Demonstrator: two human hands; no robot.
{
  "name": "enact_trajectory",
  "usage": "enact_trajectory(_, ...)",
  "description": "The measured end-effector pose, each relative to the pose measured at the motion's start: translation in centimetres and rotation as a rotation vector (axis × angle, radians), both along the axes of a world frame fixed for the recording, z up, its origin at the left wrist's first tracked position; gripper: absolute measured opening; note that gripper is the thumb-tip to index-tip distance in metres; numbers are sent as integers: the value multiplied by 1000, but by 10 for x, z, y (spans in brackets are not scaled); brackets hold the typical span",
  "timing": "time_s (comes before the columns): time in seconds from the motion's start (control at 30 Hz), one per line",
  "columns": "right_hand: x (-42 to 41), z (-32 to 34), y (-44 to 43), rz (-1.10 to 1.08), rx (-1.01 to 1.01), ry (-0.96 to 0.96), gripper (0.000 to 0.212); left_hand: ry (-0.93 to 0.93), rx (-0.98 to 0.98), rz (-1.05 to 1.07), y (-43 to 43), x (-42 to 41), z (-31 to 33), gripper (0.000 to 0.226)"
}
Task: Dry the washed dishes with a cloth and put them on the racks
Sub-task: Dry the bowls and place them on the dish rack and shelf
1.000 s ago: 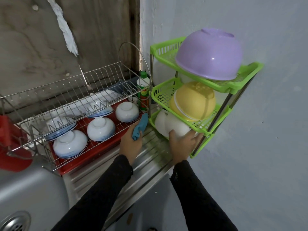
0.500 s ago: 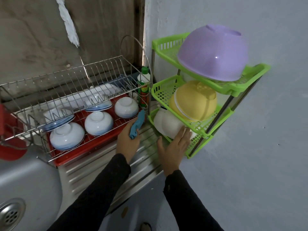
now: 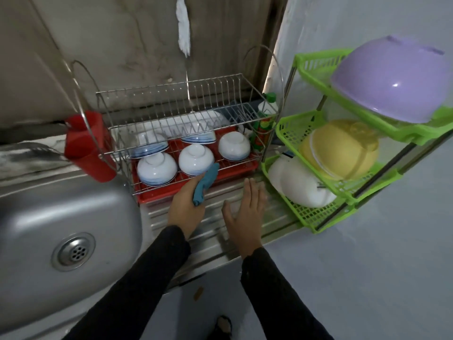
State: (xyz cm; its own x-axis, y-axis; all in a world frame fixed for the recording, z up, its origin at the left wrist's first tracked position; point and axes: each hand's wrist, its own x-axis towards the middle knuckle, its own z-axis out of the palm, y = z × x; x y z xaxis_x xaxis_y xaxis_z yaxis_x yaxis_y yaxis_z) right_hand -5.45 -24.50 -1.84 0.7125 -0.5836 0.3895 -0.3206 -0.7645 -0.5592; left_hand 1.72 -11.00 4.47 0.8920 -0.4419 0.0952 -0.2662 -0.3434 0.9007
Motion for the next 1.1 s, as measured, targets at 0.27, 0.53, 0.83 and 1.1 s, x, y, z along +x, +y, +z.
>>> enact_trajectory(0.27, 14, 12, 110, 226, 15, 24, 74, -16, 1, 168, 123, -12, 4, 52)
enact_trajectory(0.53, 8, 21, 263, 501, 69, 73, 72, -71, 48, 412, 286, -46, 1, 50)
enact_trajectory(0.83, -1, 29, 420, 757, 153, 102, 52, -48, 62, 714, 453, -94, -5, 47)
enact_trajectory(1.1, 15, 27, 538, 987, 214, 124, 48, 1, 11, 1053, 566, -123, -12, 44)
